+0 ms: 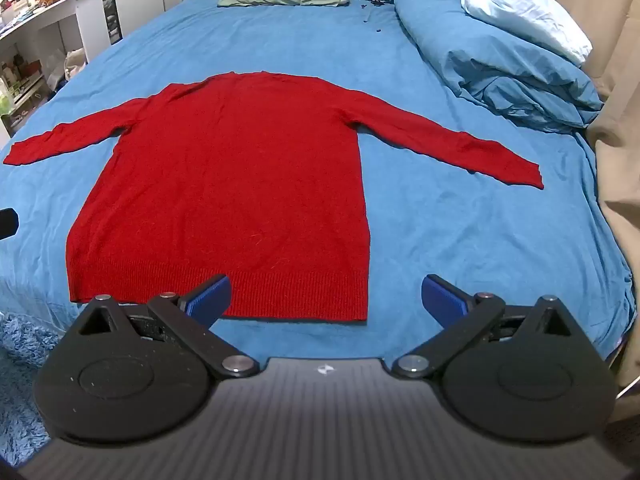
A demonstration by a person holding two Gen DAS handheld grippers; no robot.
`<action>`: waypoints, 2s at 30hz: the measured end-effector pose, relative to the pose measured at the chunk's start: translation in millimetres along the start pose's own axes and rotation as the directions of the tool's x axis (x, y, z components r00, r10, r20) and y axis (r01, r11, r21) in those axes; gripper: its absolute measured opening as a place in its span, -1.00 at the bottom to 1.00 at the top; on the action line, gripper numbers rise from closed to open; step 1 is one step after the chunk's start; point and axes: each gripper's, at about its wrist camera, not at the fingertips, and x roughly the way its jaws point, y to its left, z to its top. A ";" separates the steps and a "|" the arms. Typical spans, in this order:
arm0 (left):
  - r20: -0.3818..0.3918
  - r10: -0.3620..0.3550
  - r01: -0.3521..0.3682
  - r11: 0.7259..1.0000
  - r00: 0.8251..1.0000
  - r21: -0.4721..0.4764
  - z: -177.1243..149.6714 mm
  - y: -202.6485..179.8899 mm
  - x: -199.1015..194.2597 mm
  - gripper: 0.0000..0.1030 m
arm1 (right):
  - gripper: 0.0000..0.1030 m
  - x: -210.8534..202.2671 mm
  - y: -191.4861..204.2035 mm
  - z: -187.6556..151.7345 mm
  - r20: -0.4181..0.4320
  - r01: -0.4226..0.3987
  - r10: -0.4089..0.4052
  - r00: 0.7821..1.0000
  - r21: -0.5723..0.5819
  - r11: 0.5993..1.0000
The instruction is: Fold small clothes
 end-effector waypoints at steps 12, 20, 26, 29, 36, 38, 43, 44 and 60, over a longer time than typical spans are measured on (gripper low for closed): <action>0.014 0.007 -0.007 0.999 1.000 0.031 0.4 -2.2 -4.2 1.00 | 1.00 -2.9 0.6 3.8 -0.003 0.002 -0.002 1.000 0.003 1.000; 0.022 0.011 -0.012 0.999 1.000 0.039 -2.4 -3.4 -5.8 1.00 | 1.00 -4.5 -1.2 1.4 0.002 -0.001 0.001 1.000 0.004 1.000; 0.020 0.007 -0.008 0.999 1.000 0.040 -3.0 -5.4 -6.6 1.00 | 1.00 -7.5 2.8 4.0 0.005 0.000 0.000 1.000 0.007 1.000; 0.020 0.007 -0.007 0.999 1.000 0.037 -2.0 -6.1 -6.5 1.00 | 1.00 -7.4 2.2 3.3 0.006 0.000 0.000 1.000 0.007 1.000; 0.021 0.005 -0.006 0.999 1.000 0.036 -1.7 -5.9 -6.7 1.00 | 1.00 -9.7 1.3 4.7 0.015 -0.002 0.002 1.000 0.008 1.000; 0.022 0.005 -0.006 0.999 1.000 0.036 -1.3 -6.0 -7.1 1.00 | 1.00 -11.1 1.0 4.5 0.018 -0.004 0.004 1.000 0.011 1.000; 0.023 0.007 -0.008 1.000 1.000 0.028 -0.3 -4.5 -8.4 1.00 | 1.00 -11.9 -0.1 3.8 0.020 -0.008 0.008 1.000 0.011 1.000; 0.024 0.008 -0.008 1.000 1.000 0.028 -0.1 -4.7 -8.5 1.00 | 1.00 -11.9 0.1 3.6 0.020 -0.007 0.007 1.000 0.012 1.000; 0.029 0.011 -0.012 1.000 1.000 0.024 -2.3 -4.7 -10.3 1.00 | 1.00 -12.2 0.5 3.9 0.023 -0.014 0.014 1.000 0.007 1.000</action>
